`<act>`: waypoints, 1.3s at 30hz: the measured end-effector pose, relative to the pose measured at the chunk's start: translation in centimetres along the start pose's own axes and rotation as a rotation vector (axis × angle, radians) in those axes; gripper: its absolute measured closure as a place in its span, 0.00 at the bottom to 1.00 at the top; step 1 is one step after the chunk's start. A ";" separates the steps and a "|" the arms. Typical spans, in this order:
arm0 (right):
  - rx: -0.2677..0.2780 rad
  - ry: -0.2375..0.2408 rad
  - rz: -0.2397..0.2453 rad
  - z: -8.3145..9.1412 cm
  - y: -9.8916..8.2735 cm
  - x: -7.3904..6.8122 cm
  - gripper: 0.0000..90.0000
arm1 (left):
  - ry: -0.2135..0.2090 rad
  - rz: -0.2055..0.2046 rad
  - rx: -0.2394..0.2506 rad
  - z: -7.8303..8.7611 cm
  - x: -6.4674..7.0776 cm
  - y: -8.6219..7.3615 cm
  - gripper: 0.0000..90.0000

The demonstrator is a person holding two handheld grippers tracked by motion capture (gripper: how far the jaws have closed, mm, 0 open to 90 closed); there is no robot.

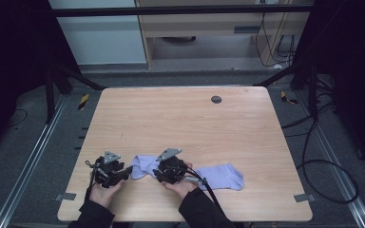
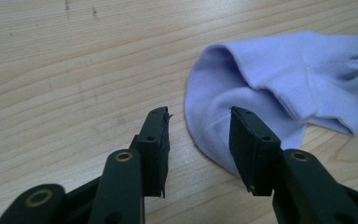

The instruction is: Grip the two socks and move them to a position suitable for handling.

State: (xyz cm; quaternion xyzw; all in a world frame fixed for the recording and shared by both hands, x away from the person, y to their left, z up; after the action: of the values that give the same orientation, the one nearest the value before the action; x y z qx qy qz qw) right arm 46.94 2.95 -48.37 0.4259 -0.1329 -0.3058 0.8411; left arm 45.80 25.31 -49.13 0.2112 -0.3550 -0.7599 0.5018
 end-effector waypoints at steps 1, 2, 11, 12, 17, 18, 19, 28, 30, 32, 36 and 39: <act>-0.011 0.004 0.004 -0.3 -0.1 -0.2 0.66 | -0.001 0.001 -0.001 -0.1 0.1 0.0 0.65; -0.018 0.007 0.011 -0.6 -0.1 -0.4 0.66 | -0.003 0.000 -0.005 -0.2 0.1 0.0 0.66; -0.062 0.011 0.039 -2.3 -0.5 -1.3 0.70 | -0.010 -0.006 -0.040 -0.9 0.3 -0.1 0.79; -0.063 0.005 0.048 -2.4 -0.6 -1.4 0.73 | -0.011 -0.004 -0.042 -0.9 0.4 0.0 0.82; -0.058 -0.008 0.036 -2.4 -0.7 -1.4 0.82 | -0.016 -0.010 -0.048 -1.0 0.4 0.1 0.89; -0.065 -0.020 0.029 -2.4 -0.7 -1.4 0.88 | -0.018 -0.014 -0.049 -1.0 0.5 0.1 0.92; -0.065 -0.020 0.029 -2.4 -0.7 -1.4 0.88 | -0.018 -0.018 -0.048 -1.0 0.5 0.1 0.92; 0.032 -0.031 -0.045 -0.6 0.1 -0.8 0.93 | -0.039 -0.037 -0.040 -0.9 0.5 0.3 0.95; 0.062 -0.036 -0.069 0.0 0.5 -0.4 0.93 | -0.048 -0.050 -0.040 -0.8 0.6 0.3 0.95; 0.097 -0.062 -0.109 1.0 1.1 0.3 0.93 | -0.057 -0.060 -0.041 -0.8 0.8 0.3 0.95; 0.114 -0.084 -0.138 1.6 1.3 1.0 0.93 | -0.073 -0.083 -0.038 -0.6 1.1 0.4 0.95; 0.103 -0.121 -0.153 1.5 1.3 1.6 0.92 | -0.074 -0.094 -0.041 -0.6 1.2 0.4 0.95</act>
State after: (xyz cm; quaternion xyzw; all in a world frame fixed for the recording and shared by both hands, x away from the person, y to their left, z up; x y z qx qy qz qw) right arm 47.99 1.52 -46.48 0.4581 -0.1660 -0.3873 0.7827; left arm 46.00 23.90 -49.20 0.1893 -0.3473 -0.7971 0.4562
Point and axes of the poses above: each handheld gripper's, and its own axes: z roughly backward along the jaws, y roughly out of its top, x roughly to its right, the point moved 1 cm from there along -z, roughly forward along the jaws, and after that the axes turned 5 degrees about x, right-handed, at the moved point
